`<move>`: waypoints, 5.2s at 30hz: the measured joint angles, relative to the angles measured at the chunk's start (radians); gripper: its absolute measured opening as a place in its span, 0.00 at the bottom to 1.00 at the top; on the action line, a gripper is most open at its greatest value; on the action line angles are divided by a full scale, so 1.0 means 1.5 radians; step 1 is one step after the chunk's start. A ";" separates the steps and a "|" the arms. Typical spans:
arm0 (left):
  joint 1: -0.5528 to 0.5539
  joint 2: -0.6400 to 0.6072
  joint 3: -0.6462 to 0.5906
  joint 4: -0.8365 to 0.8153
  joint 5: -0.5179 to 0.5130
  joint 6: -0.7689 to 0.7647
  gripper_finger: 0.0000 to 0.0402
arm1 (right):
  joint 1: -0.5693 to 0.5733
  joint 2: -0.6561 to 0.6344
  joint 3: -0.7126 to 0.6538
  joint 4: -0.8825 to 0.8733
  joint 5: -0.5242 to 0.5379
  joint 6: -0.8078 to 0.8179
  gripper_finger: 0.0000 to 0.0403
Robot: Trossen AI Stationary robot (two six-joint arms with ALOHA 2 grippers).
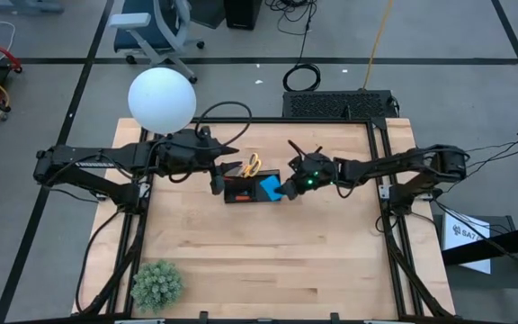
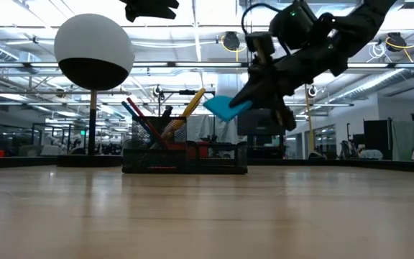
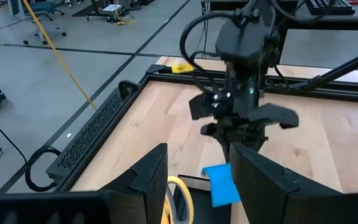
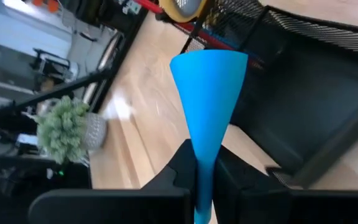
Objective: Pick and place office supplies into organizer
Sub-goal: Put the blue sticky notes into the black organizer, then return to Home Position
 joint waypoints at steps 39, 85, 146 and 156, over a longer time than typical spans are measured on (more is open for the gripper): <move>0.000 0.000 0.000 0.000 0.001 -0.010 0.42 | -0.021 0.148 0.000 0.210 0.070 0.159 0.16; 0.000 0.000 0.001 -0.001 0.014 0.009 0.42 | -0.102 0.019 -0.001 0.017 -0.067 0.113 0.63; -0.045 -0.164 0.001 0.096 0.086 -0.136 0.42 | 0.011 -0.118 0.000 0.414 0.074 -0.004 0.63; -0.077 -0.165 0.001 0.115 0.075 -0.138 0.42 | 0.060 -0.314 0.000 0.199 0.142 -0.125 0.63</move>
